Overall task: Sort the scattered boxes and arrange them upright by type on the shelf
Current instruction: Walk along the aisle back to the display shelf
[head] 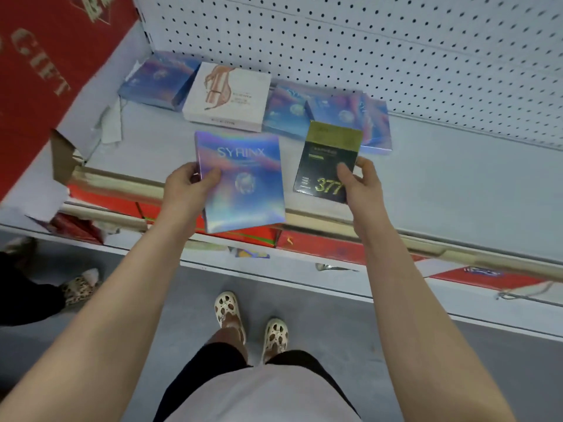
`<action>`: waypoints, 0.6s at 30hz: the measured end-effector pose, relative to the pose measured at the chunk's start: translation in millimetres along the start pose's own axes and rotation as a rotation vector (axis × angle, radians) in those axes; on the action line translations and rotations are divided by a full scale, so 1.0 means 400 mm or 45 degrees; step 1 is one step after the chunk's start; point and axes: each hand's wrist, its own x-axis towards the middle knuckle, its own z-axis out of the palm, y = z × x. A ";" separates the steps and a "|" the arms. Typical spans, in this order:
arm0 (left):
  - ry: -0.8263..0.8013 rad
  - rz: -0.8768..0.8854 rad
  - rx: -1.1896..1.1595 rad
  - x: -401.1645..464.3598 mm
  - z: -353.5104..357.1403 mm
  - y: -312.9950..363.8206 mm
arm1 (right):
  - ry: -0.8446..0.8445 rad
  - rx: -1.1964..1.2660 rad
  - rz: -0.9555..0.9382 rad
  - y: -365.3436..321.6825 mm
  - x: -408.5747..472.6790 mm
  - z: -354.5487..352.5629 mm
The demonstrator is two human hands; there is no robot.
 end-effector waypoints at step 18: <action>-0.761 0.040 -0.017 -0.196 0.413 -0.008 | 0.862 0.265 0.106 0.111 -0.406 -0.445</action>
